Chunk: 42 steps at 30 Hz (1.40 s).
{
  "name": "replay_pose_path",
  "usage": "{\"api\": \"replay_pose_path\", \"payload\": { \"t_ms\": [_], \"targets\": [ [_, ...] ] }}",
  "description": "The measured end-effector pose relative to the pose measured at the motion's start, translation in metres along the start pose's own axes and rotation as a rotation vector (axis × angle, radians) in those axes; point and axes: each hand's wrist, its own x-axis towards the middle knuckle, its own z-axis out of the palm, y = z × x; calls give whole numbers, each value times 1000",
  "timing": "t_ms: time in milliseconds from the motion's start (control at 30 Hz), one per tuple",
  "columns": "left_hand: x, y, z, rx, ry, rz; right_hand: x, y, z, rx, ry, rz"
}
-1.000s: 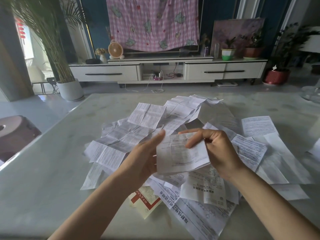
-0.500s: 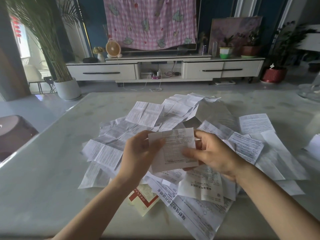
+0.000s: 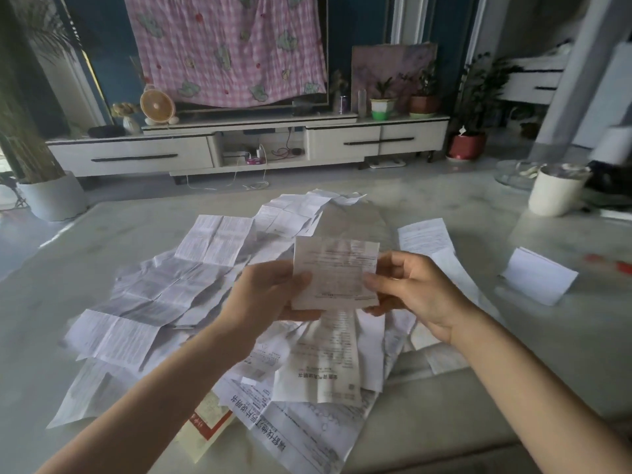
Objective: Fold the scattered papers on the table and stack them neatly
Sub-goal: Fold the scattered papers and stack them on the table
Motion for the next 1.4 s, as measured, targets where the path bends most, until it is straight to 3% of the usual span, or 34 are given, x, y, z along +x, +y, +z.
{"api": "replay_pose_path", "payload": {
  "t_ms": [100,300,367,433,533,700,733,1133,1333,1400],
  "targets": [
    [9,9,35,55,-119,-42,-3,1,-55,67,258,-45],
    [17,12,77,149,-171,-26,-21,1,-198,486,962,-161],
    [17,10,87,157,-188,-35,-23,10,-227,519,1093,-142],
    [20,8,98,175,-199,-43,-20,21,-239,498,1084,-66],
    [23,7,101,197,-195,-50,-9,41,-239,248,973,114],
    [26,8,105,213,-207,-57,-10,66,-231,-653,935,408],
    [26,7,105,210,-206,-56,-12,64,-228,-738,932,437],
    [20,1,71,184,-102,-9,-8,46,-227,-604,1029,194],
    [17,-5,61,247,-39,68,-11,23,-201,-852,1124,-33],
    [16,-13,54,441,-13,209,-11,12,-175,-858,1064,-168]
  ]
}}
